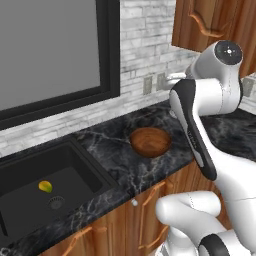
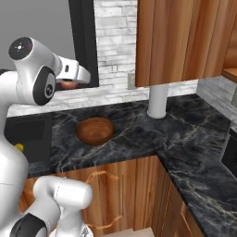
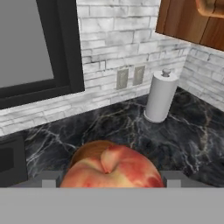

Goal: Pick the peachs from the cabinet and place them in one bowl. Pick the mango from the sink and place it in the other bowl.

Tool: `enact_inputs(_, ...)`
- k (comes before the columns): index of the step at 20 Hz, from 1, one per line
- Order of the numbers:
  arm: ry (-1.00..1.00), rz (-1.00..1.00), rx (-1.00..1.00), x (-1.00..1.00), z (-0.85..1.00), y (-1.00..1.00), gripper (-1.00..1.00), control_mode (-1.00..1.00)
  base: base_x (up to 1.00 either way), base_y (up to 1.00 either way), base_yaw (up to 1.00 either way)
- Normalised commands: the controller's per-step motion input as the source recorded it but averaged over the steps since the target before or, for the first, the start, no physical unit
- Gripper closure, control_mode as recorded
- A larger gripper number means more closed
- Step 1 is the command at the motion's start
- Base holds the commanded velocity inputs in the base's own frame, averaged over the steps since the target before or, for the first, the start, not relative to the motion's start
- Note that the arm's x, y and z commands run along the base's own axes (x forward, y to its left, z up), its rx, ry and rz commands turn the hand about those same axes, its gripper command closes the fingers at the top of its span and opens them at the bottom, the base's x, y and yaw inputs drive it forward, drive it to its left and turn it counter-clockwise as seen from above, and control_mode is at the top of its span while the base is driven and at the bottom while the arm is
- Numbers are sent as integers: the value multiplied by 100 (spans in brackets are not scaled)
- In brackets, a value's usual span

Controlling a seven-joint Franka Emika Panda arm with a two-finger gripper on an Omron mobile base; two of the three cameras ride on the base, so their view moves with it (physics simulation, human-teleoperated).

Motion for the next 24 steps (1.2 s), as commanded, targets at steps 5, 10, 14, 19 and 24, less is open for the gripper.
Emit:
enact_inputs(5, 28, 0, 1, 19, -2, 0, 100, -100, 0, 0, 0)
enact_inputs(10, 23, 0, -1, 16, -7, 0, 100, -100, 0, 0, 0)
enact_inputs(14, 12, 0, 0, 9, -18, 0, 100, -100, 0, 0, 0)
enact_inputs(19, 0, 3, 0, 4, -30, 1, 100, -100, 0, 0, 0)
enact_inputs(24, -11, 6, 0, 6, -34, 6, 100, -100, 0, 0, 0)
